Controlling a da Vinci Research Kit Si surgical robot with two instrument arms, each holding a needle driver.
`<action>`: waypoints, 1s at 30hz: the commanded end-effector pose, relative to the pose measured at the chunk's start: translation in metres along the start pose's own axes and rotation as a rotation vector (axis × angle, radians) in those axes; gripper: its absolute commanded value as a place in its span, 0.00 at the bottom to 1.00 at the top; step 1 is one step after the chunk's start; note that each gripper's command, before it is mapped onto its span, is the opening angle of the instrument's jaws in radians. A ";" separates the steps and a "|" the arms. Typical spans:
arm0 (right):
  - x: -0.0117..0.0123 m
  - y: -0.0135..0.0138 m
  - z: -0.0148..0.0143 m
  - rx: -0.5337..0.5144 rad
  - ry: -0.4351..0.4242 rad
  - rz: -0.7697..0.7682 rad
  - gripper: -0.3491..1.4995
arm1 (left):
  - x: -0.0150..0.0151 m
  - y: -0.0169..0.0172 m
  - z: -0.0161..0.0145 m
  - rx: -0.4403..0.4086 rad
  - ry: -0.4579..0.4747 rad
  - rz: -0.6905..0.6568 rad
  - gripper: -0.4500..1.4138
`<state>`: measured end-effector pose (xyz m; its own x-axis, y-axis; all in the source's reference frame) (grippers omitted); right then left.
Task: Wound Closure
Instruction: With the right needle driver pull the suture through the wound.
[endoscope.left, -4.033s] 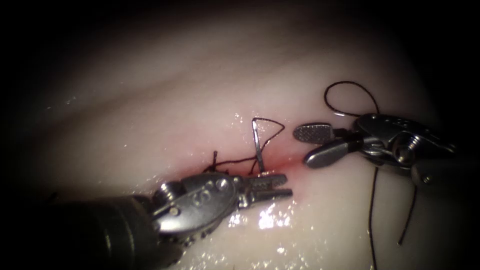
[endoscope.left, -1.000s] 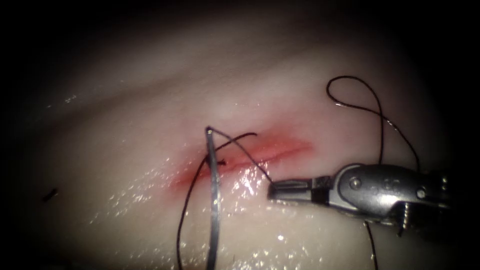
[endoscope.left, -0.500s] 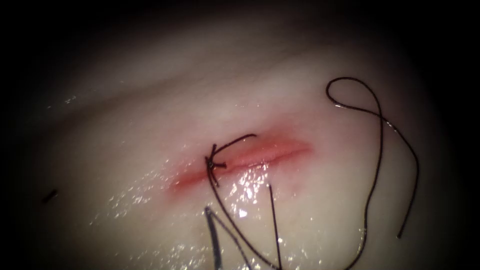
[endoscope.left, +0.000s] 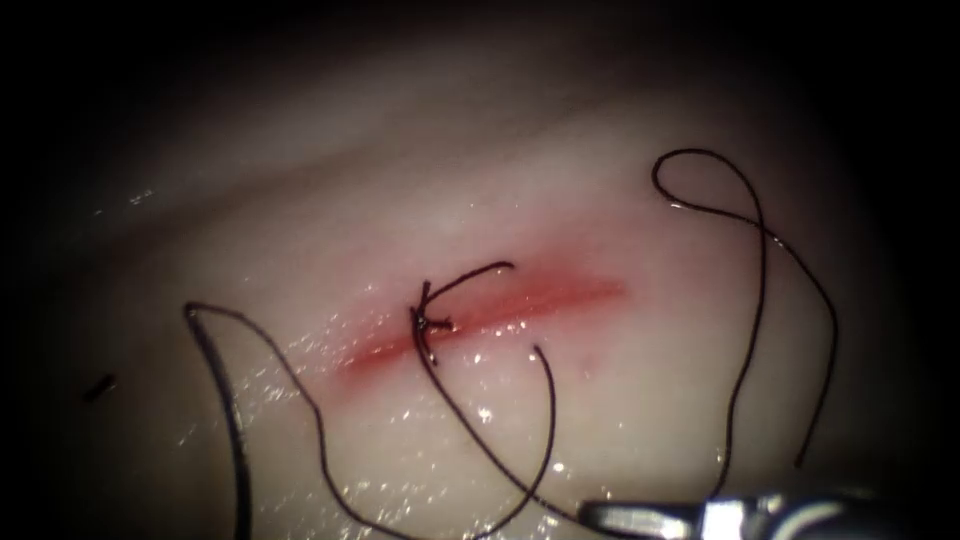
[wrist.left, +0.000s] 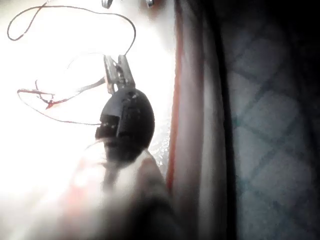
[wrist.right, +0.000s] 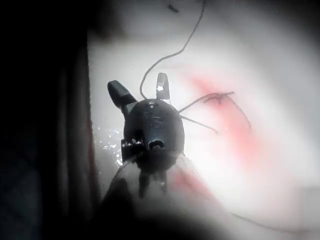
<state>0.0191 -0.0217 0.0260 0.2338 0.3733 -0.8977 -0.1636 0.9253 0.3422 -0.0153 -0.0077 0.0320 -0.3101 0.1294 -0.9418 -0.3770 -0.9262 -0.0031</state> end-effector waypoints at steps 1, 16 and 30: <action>-0.0002 0.0014 0.0001 -0.006 0.003 -0.013 0.75 | -0.0007 0.0002 0.0001 0.010 -0.004 -0.002 0.00; -0.0085 0.0067 0.0058 0.004 -0.057 -0.294 0.38 | -0.0015 -0.0006 0.0002 0.044 -0.018 0.003 0.00; -0.0112 0.0076 0.0078 0.034 -0.126 -0.287 0.00 | -0.0016 -0.0005 0.0004 0.044 -0.015 0.007 0.00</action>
<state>0.0221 -0.0182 0.0406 0.3860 0.1026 -0.9168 -0.0438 0.9947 0.0929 -0.0145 -0.0070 0.0330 -0.3274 0.1278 -0.9362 -0.4138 -0.9101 0.0205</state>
